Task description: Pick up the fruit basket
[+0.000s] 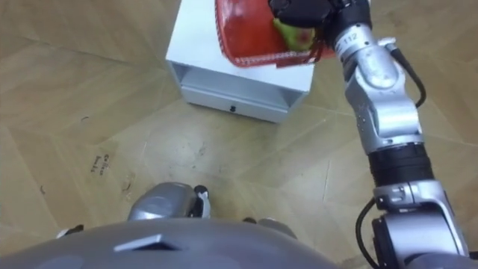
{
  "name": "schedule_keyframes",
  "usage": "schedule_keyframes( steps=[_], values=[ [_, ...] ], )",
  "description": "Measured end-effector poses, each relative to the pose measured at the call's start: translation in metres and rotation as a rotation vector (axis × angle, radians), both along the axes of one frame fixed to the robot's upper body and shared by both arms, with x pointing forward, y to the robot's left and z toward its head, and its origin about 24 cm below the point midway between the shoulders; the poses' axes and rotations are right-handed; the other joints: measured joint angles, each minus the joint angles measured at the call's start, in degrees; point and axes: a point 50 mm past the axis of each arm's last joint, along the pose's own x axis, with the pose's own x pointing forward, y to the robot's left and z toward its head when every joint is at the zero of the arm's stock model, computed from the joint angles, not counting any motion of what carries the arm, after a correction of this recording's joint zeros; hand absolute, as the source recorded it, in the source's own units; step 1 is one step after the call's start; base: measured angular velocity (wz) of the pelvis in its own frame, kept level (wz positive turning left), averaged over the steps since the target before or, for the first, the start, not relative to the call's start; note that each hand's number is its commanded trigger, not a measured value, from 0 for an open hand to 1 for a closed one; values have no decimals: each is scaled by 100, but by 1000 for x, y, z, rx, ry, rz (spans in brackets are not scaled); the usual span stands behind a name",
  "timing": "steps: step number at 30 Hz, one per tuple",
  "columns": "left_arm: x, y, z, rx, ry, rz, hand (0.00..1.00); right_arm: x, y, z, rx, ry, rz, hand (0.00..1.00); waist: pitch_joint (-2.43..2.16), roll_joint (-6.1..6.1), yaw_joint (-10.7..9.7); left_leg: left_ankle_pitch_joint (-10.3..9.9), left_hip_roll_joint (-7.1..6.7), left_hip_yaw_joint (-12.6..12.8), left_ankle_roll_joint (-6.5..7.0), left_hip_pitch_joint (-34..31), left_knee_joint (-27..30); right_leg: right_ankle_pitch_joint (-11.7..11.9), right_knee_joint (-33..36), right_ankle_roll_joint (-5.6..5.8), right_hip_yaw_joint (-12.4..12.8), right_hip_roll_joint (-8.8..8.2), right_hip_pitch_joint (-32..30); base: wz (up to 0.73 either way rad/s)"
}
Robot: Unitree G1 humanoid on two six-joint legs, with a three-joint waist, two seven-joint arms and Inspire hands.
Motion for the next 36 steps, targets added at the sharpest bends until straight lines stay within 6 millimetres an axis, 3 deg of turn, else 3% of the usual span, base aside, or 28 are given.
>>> schedule_keyframes(
  steps=[5,11,14,16,19,21,23,24,25,30,36],
  values=[
    [6,-3,-1,-23,3,-48,0,13,1,-8,11,52,-54,100,-6,35,105,2,2,-76,-3,-152,60,-2,74,-1,-96,-21,-127,9],
    [4,-3,-2,-43,23,-56,0,24,-6,-14,-13,101,-106,100,5,186,151,4,-11,-150,1,-365,153,-3,117,-1,-154,-22,-242,6],
    [1,-3,-2,-54,35,-52,0,22,-12,-21,-40,130,-135,100,11,201,219,10,-27,-136,12,-454,190,-102,523,2,-174,-136,-492,0],
    [1,-4,-2,-63,34,-47,0,20,-19,-29,-48,170,-165,100,21,200,255,6,-97,-125,21,-513,277,-255,1131,14,-214,-336,-776,5],
    [5,-5,-3,-83,37,-72,0,18,-22,-37,-81,203,-184,100,90,272,282,-66,-111,106,133,-506,429,-272,2400,28,-54,-642,-1328,-6],
    [13,-3,-2,-82,8,-72,0,22,-23,-36,-83,207,-194,100,158,321,290,-129,-106,78,183,-604,577,-271,2903,87,132,-718,-1733,-11],
    [27,-3,-1,-87,-35,-72,0,30,-25,-26,-87,182,-197,100,201,379,302,-164,-73,78,173,-885,786,-348,2567,133,392,-698,-2158,-7],
    [38,-2,0,-83,-67,-84,0,33,-28,-23,-97,178,-203,100,209,395,278,-174,-106,86,165,-1049,906,-172,2044,117,521,-698,-2333,19],
    [45,-2,1,-79,-85,-95,0,32,-31,-25,-104,190,-211,100,185,460,268,-232,-80,8,127,-1143,1009,51,1930,67,474,-682,-2339,17],
    [42,2,2,-75,-84,-82,0,31,-37,-27,-31,214,-220,100,161,494,285,-200,77,-39,21,-1216,995,141,1726,-79,336,-516,-2294,-1],
    [33,2,1,-86,-56,-75,0,33,-42,-27,-10,226,-242,100,141,473,280,-165,105,-64,-23,-1204,897,153,1652,-99,322,-473,-2284,1]
  ],
)
